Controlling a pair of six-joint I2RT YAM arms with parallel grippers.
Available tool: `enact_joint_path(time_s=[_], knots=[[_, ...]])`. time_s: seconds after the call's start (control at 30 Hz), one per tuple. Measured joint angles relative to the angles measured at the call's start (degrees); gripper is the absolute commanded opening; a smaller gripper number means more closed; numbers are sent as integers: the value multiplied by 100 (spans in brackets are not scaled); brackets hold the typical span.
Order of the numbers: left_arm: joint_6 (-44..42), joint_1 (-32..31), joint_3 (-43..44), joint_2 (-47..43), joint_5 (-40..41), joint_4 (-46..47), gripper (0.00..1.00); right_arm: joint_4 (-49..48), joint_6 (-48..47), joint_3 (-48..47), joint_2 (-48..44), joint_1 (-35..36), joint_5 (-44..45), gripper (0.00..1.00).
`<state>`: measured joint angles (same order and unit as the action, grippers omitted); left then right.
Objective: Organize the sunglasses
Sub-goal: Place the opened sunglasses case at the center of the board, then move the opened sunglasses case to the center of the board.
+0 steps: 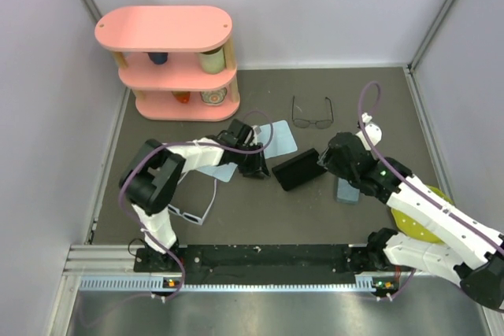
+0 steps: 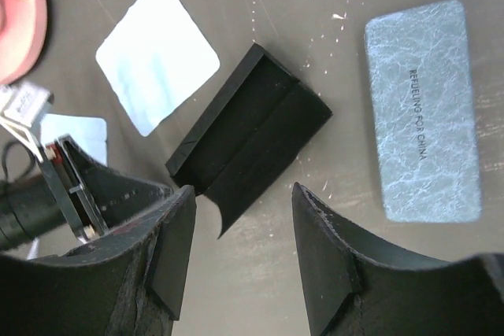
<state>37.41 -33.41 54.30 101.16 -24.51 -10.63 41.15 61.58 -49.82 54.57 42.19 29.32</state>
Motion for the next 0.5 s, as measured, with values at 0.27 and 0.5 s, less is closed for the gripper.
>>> enact_joint_path(time_s=[0.27, 0.5], knots=[[-116, -122, 1224, 977, -39, -15, 37, -127, -699, -15, 267, -162, -52, 51], [-199, -122, 1956, 1399, 81, -258, 40, -437, -1174, -11, 293, -398, -424, 51]])
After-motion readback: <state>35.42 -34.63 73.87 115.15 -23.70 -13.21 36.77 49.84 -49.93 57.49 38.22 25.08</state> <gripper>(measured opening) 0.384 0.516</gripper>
